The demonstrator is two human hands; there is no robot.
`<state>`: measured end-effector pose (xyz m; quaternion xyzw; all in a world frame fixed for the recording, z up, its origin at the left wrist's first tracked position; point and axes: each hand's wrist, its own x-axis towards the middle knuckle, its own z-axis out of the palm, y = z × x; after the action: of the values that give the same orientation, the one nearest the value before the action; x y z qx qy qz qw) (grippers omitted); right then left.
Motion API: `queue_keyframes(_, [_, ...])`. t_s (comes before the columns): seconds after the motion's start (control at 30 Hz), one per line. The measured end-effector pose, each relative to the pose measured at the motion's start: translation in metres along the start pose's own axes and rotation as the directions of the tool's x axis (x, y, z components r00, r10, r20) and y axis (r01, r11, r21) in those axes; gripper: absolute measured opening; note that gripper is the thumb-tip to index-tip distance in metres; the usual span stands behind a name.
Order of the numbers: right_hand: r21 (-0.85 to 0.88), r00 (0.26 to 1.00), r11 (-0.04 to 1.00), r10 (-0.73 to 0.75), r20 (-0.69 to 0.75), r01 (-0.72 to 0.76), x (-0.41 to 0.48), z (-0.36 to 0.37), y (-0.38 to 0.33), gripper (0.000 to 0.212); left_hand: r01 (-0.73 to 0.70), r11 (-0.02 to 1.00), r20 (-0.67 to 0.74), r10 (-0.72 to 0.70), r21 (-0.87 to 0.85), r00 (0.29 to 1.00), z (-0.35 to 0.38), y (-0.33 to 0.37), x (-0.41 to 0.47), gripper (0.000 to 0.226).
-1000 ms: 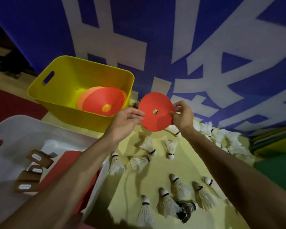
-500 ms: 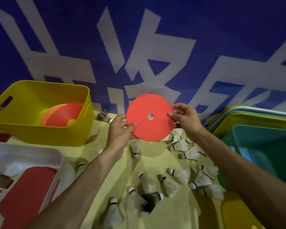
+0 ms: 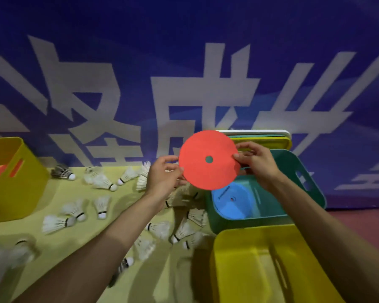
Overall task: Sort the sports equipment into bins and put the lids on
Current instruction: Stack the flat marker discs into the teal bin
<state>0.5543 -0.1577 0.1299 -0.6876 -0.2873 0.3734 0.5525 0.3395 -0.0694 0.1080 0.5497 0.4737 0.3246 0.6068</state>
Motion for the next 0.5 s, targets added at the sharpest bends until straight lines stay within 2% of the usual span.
queue_keyframes(0.13, [0.054, 0.989, 0.995, 0.084, -0.121, -0.078, 0.001, -0.051, 0.029, 0.017, 0.061, 0.997, 0.092, -0.064, 0.04, 0.994, 0.034, -0.011, -0.007, 0.036])
queue_keyframes(0.27, [-0.003, 0.952, 0.975, 0.215, -0.218, -0.221, 0.016, -0.072, 0.07, 0.018, 0.073, 0.992, 0.103, -0.084, 0.1, 0.991, 0.037, -0.02, -0.014, 0.025])
queue_keyframes(0.4, [-0.19, 0.921, 0.918, 0.298, -0.25, -0.349, 0.034, -0.065, 0.107, 0.02, 0.093, 0.985, 0.048, -0.101, 0.143, 0.994, 0.021, -0.027, -0.02, 0.018])
queue_keyframes(0.5, [-0.384, 0.938, 0.863, 0.247, -0.243, -0.327, 0.044, -0.057, 0.119, 0.018, 0.107, 0.983, 0.011, -0.11, 0.152, 0.994, 0.005, -0.031, -0.027, 0.017])
